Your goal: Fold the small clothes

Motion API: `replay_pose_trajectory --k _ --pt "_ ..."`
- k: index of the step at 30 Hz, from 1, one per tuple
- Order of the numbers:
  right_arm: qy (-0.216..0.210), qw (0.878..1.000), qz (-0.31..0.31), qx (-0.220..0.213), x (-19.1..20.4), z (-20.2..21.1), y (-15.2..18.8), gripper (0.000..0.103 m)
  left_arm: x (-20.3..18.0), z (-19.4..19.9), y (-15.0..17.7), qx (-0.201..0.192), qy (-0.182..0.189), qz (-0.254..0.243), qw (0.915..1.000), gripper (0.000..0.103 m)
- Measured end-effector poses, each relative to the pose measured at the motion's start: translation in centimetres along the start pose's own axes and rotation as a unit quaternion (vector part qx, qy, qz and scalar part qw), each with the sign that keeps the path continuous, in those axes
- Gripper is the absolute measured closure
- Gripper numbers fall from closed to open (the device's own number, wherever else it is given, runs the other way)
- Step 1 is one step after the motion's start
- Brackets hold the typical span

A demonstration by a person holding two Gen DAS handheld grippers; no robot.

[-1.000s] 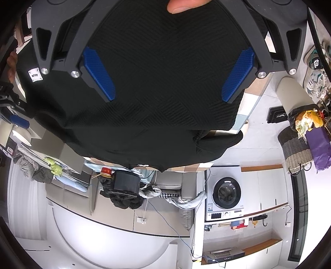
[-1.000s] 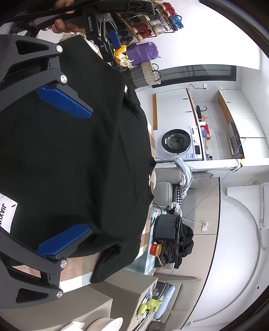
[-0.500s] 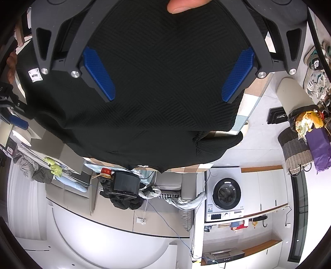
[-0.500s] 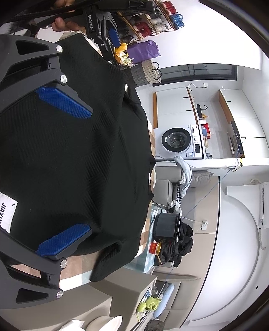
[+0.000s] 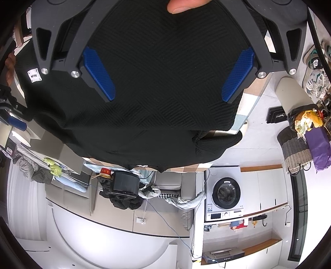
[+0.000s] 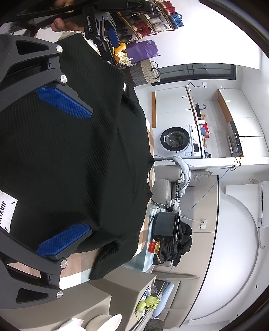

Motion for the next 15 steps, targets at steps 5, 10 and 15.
replay_pose_trajectory --k 5,10,15 --pt "0.002 1.000 -0.004 -0.001 -0.23 0.14 -0.06 0.000 -0.03 -0.01 0.03 0.000 0.001 0.000 1.0000 0.001" --pt "0.001 1.000 -0.007 -0.002 -0.34 0.10 -0.14 0.000 -0.20 -0.19 0.15 0.002 0.000 -0.001 1.0000 0.001" --pt "0.003 1.000 -0.004 -0.002 -0.34 0.19 -0.11 0.000 -0.20 -0.58 0.24 0.006 0.003 0.001 1.0000 0.001"
Point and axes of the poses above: each gripper's, at about its wrist camera, not at the fingertips, and z roughly against the way its jaws point, x to its left, y to its underside, the point moved 5 cm from there along -z, roughly the way its jaws point, and after that the axes turned 10 degrees about -y, right-handed, at the moved point
